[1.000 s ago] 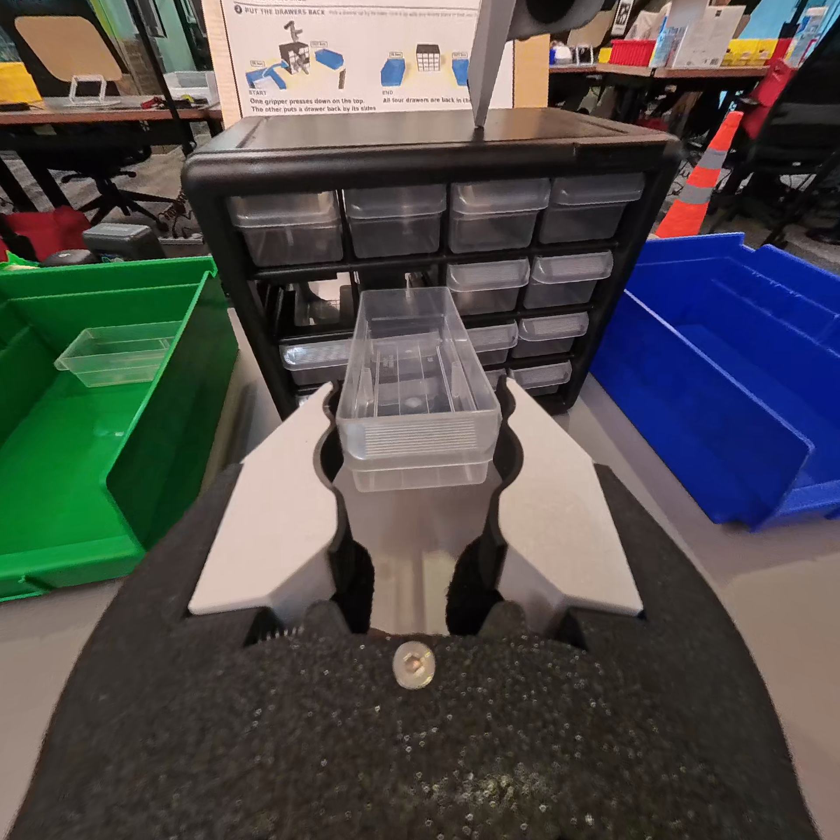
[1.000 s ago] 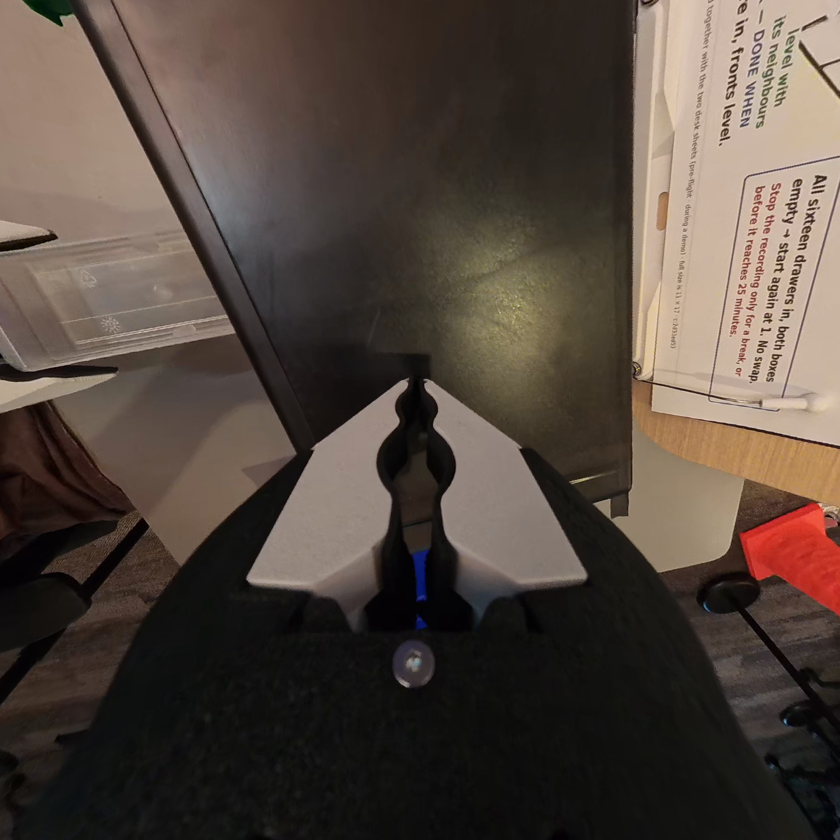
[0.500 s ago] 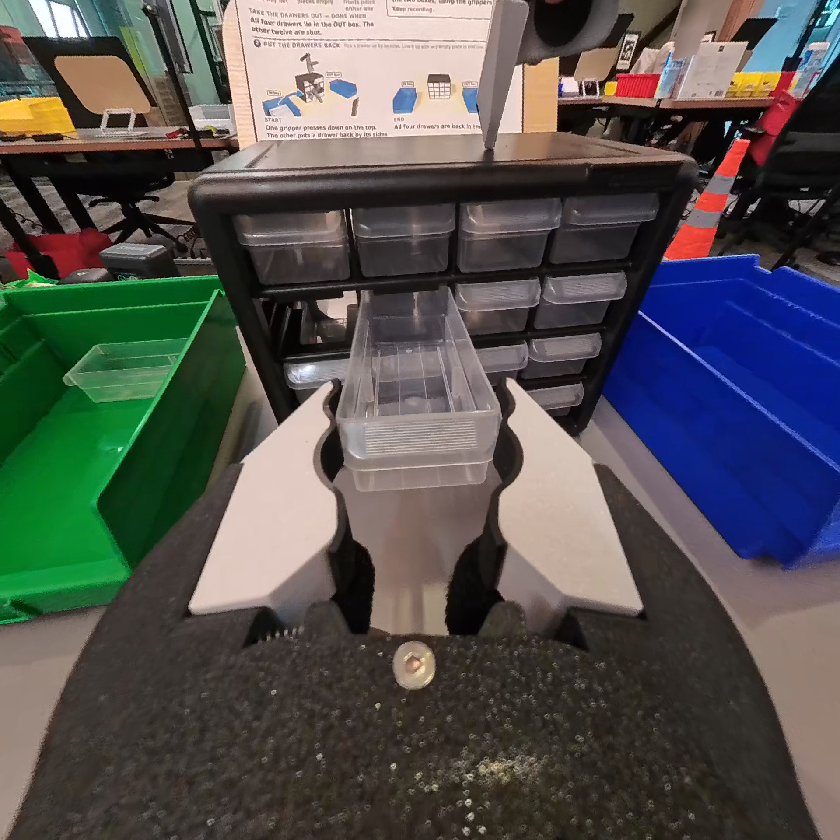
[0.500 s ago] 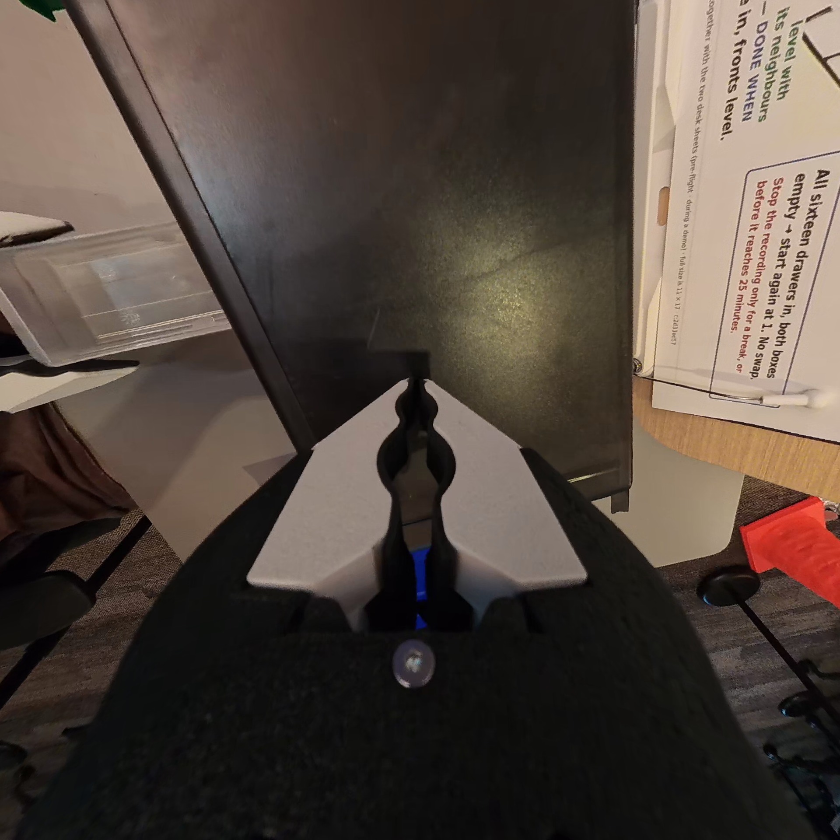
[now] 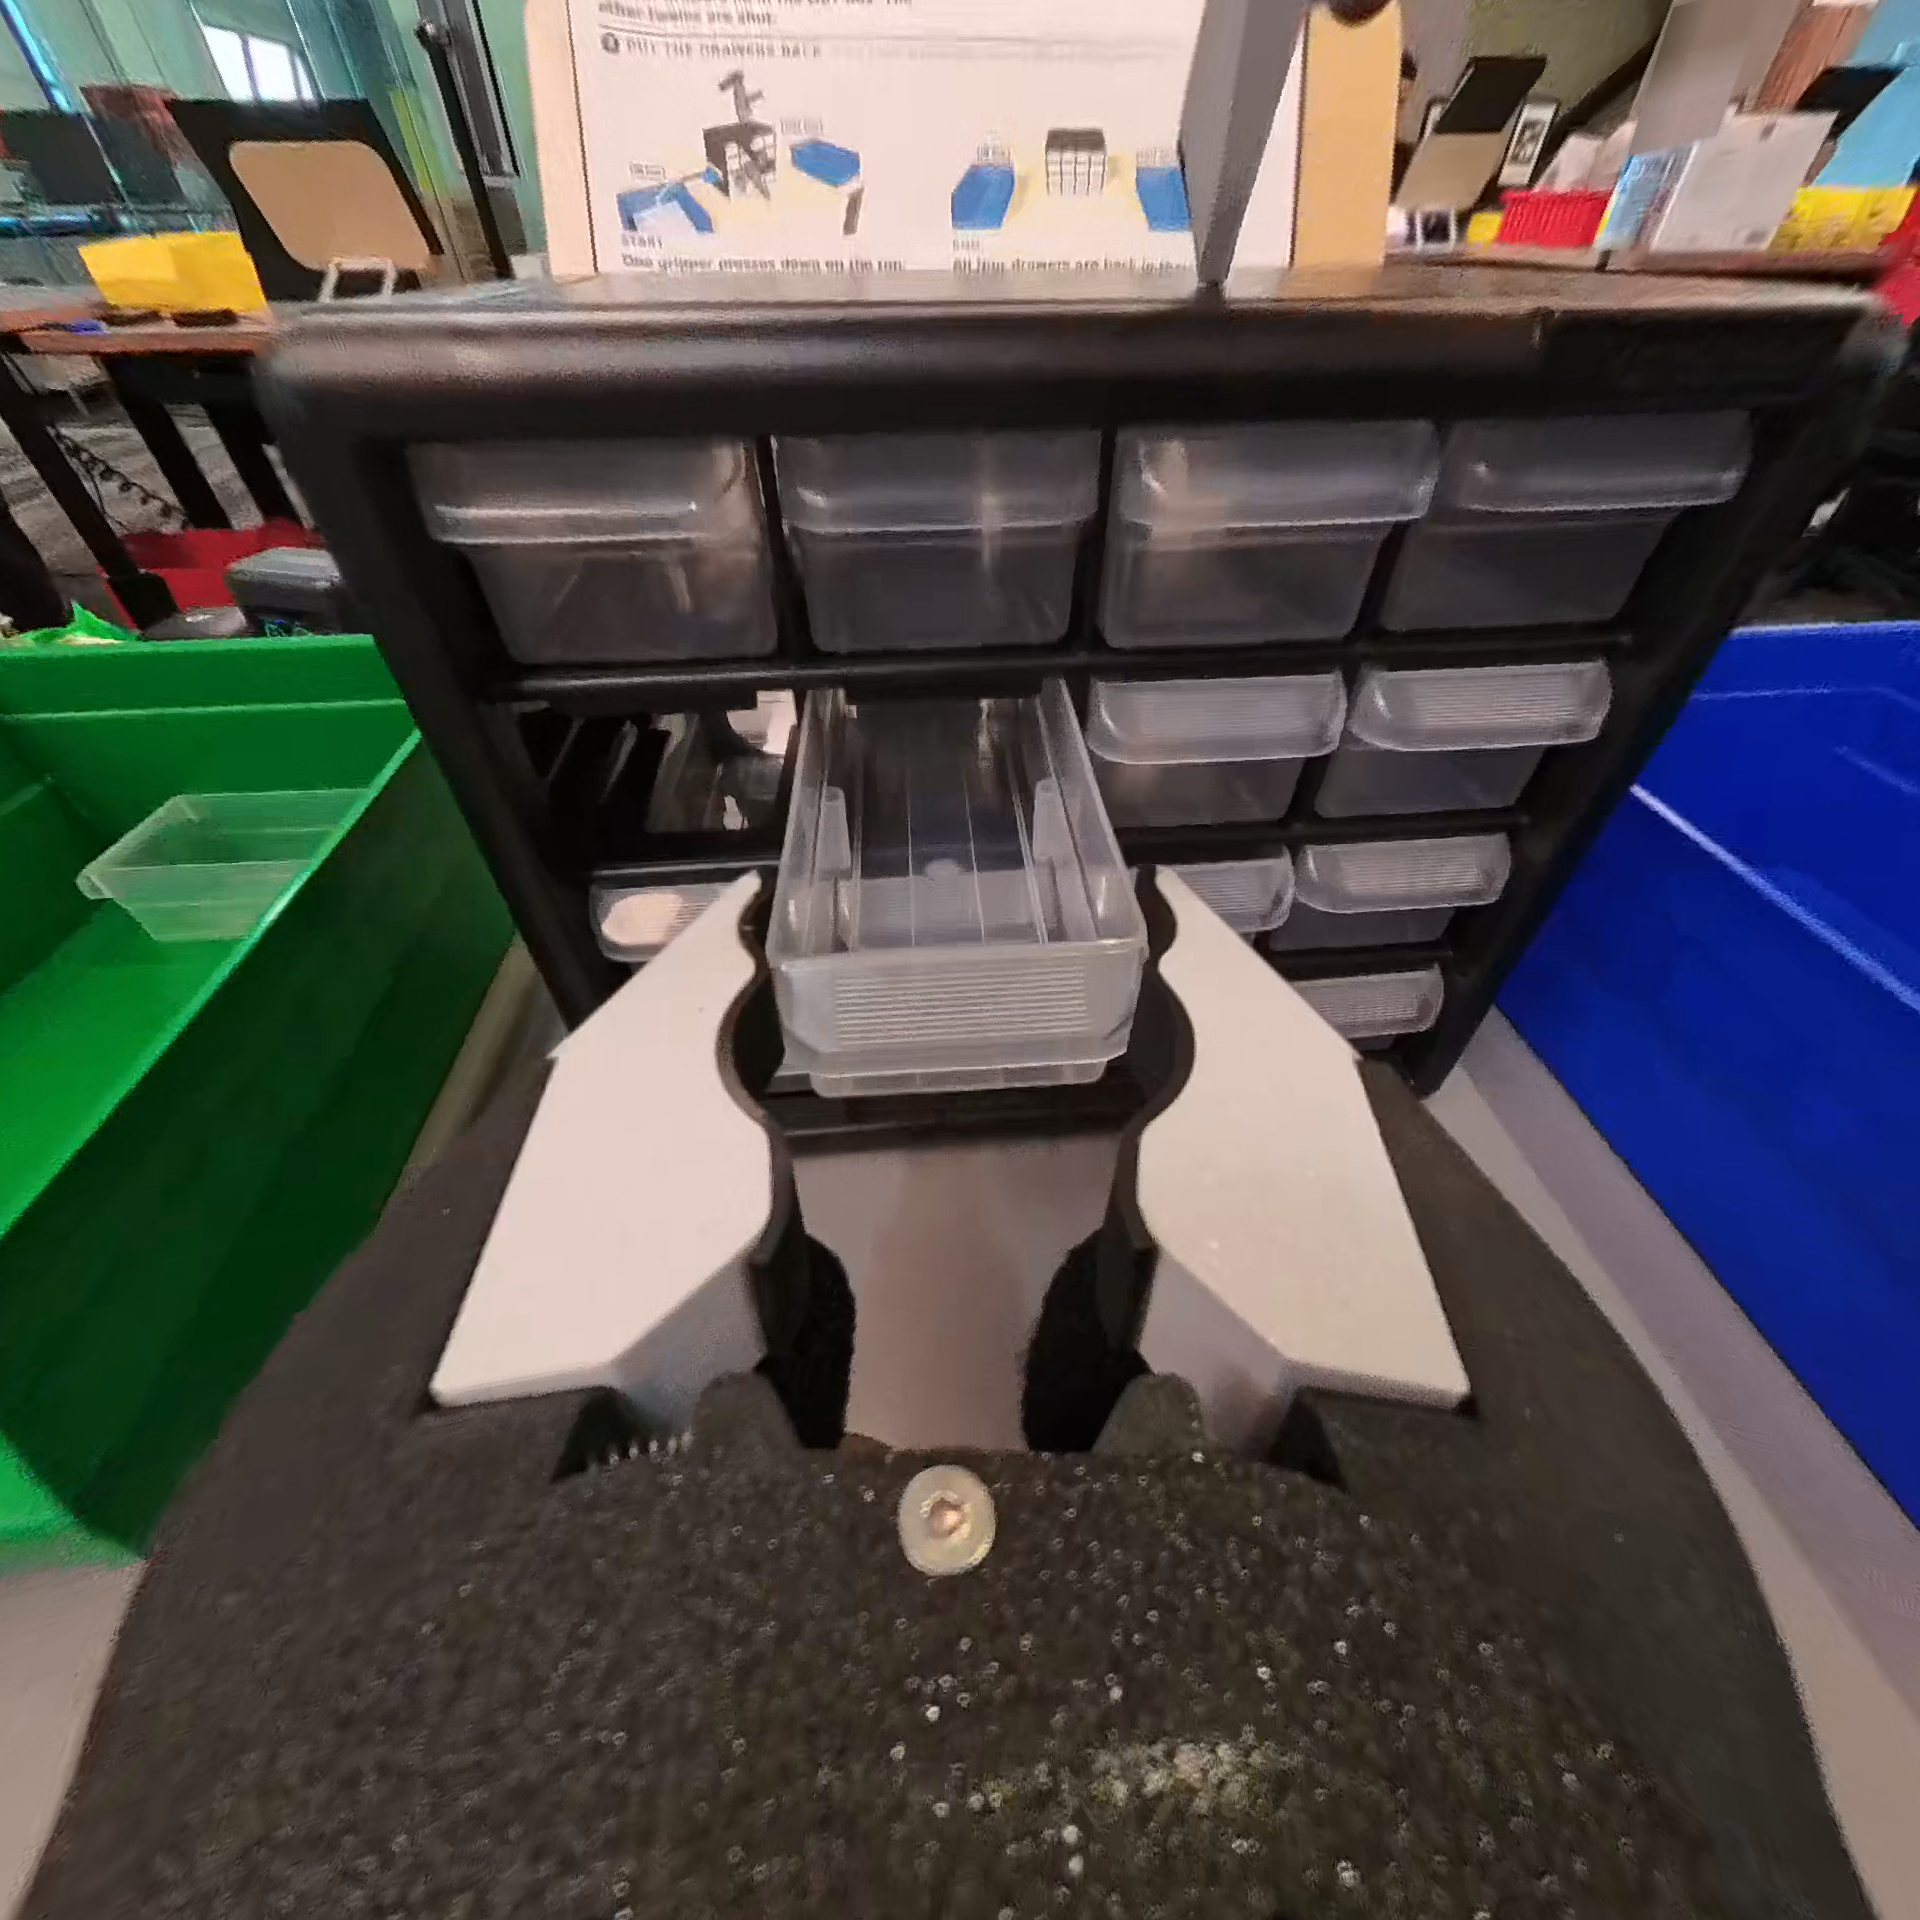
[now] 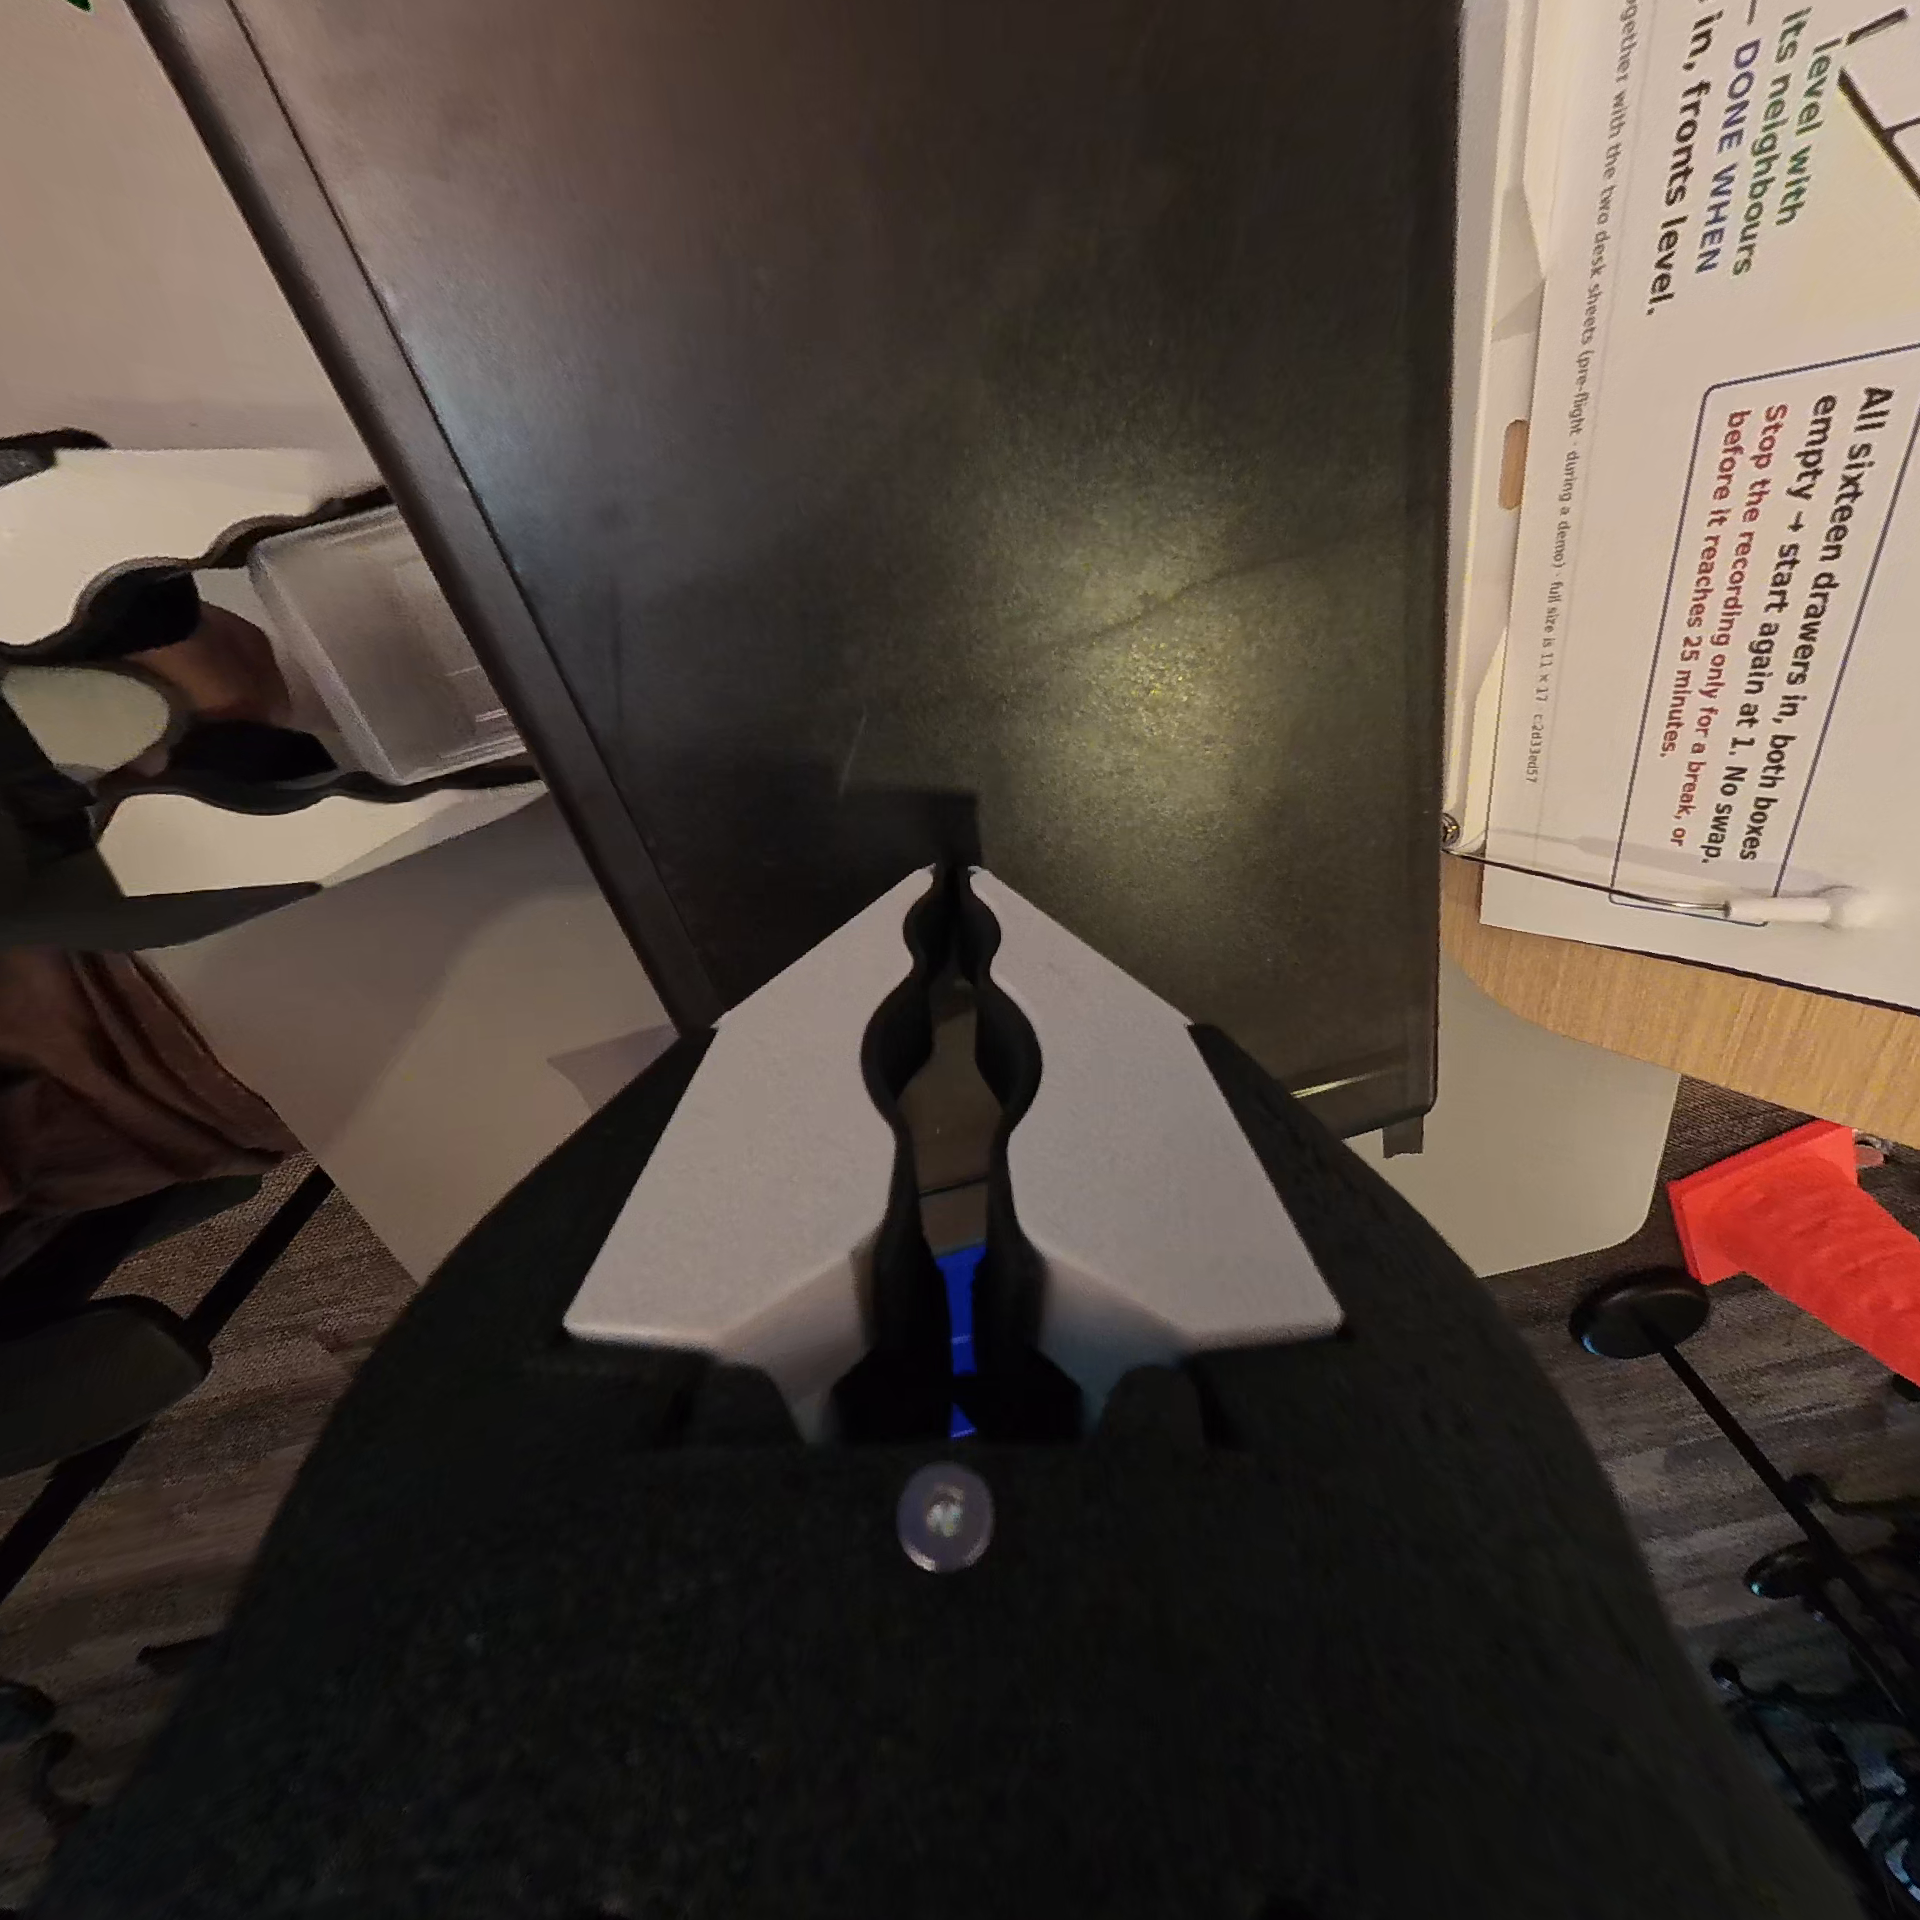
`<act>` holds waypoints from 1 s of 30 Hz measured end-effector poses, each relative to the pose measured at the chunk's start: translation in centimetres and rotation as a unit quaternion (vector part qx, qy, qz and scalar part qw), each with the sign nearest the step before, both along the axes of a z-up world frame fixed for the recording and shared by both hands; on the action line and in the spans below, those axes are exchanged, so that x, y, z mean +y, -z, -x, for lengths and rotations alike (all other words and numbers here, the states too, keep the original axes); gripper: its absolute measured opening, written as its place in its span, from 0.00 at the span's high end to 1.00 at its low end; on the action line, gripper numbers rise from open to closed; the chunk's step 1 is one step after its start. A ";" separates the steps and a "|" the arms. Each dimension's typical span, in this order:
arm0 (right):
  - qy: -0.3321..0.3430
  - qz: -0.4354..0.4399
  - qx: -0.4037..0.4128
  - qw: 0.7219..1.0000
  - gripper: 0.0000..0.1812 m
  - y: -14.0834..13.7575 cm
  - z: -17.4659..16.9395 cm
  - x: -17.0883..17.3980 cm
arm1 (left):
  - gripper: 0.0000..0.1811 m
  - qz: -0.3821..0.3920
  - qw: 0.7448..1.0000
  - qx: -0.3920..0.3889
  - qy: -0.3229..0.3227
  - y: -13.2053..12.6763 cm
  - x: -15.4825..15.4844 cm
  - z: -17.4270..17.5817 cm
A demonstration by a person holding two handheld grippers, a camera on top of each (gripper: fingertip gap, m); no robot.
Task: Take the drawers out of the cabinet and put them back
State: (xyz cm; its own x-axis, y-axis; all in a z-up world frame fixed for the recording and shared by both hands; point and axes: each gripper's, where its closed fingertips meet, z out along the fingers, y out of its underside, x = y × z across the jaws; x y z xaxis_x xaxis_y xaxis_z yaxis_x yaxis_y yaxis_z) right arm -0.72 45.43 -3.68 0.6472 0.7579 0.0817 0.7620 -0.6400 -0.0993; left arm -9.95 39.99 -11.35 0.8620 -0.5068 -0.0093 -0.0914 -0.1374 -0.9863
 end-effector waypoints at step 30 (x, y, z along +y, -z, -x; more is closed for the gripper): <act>0.000 0.009 -0.007 1.000 1.00 0.0 0.0 0.0 | 0.85 0.013 0.997 -0.051 0.051 0.6 1.5 -1.2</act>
State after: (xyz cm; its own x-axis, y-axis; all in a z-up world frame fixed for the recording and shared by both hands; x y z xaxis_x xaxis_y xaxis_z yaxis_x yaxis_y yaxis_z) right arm -0.72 45.43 -3.70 0.6462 0.7593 0.0770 0.7631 -0.6417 -0.0769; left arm -8.80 41.51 -11.92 0.8023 -0.5901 0.0898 -0.0060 -0.1584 -0.9874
